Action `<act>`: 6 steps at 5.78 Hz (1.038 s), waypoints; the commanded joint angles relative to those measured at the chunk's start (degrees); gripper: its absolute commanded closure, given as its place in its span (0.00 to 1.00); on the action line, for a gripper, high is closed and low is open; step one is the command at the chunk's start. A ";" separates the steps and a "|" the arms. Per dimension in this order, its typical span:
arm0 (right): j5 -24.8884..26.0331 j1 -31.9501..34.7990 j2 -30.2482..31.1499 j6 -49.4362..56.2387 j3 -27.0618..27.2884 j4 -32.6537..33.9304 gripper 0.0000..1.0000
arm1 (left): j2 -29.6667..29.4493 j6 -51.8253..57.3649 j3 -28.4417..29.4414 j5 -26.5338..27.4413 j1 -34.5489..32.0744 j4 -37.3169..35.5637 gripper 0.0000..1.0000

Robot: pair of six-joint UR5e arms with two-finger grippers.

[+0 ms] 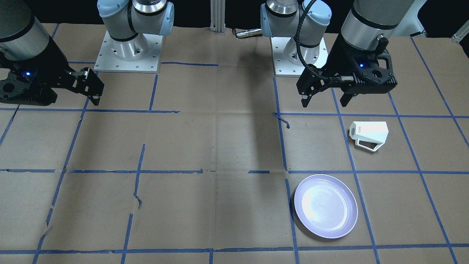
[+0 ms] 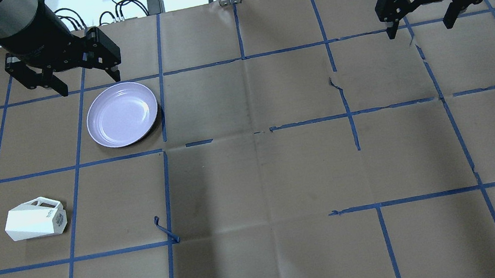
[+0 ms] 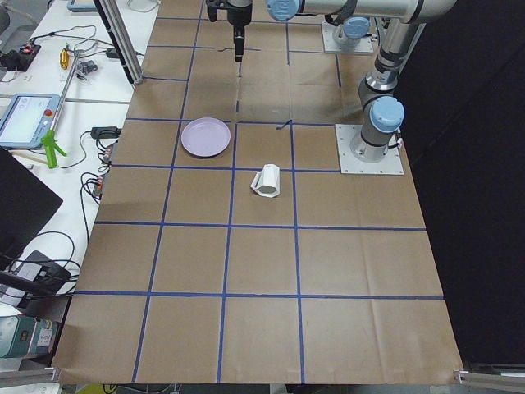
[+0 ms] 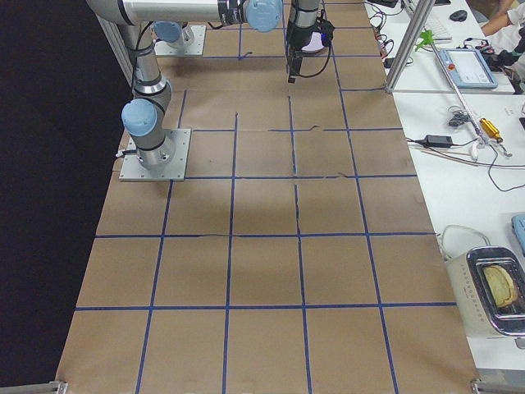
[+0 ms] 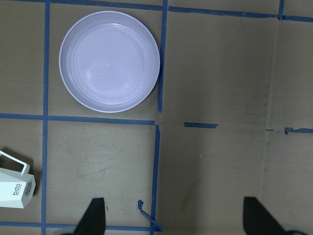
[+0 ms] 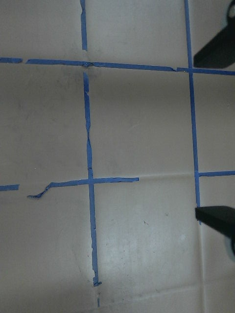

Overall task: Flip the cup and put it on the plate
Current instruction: 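Move the left gripper down toward the white mug lying on its side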

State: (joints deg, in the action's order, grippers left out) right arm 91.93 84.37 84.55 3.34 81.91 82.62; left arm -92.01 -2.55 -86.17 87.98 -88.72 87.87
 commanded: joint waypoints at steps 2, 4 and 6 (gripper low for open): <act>0.00 0.00 0.00 0.00 0.00 0.00 0.00 | 0.95 0.18 -0.22 0.08 0.56 0.98 0.02; 0.00 0.00 0.00 0.00 0.00 0.00 0.00 | 3.75 8.21 -1.79 0.35 5.45 5.19 0.02; 0.00 0.00 0.00 0.00 0.00 0.00 0.00 | 6.83 33.54 -2.33 0.35 20.17 10.01 0.02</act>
State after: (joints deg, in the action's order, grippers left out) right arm 91.93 84.38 84.55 3.34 81.91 82.62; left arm -86.74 19.64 -88.19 88.37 -75.68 95.51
